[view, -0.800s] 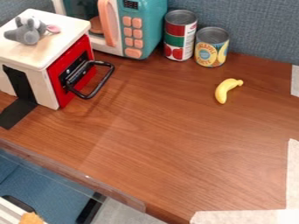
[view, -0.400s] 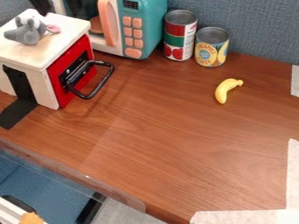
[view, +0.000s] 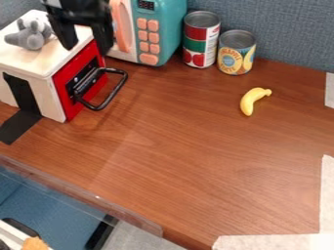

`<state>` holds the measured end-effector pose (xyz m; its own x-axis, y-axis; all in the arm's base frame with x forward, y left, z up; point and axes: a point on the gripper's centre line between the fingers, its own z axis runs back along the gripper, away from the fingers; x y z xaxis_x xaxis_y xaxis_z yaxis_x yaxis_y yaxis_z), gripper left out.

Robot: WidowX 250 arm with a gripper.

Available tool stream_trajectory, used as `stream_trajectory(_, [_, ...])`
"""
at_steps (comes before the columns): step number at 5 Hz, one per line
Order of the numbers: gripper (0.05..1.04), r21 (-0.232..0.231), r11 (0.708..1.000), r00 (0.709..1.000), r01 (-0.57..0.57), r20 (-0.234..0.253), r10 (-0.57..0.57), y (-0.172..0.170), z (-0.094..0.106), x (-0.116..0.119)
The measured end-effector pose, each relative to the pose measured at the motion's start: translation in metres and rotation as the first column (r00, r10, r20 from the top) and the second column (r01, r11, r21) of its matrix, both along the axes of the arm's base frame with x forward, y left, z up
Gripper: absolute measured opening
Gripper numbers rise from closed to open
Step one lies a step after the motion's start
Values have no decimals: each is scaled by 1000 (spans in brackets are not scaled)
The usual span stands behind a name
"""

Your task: Open the drawer

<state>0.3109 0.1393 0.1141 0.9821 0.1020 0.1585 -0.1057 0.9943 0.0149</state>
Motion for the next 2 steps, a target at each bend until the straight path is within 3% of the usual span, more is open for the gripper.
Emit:
stream_trajectory(1, [999,128,992,998,4,-55,3,-6,-39,-3])
stream_trajectory(2, [999,209,977,996,38,-81,-22,-15,-69,-3])
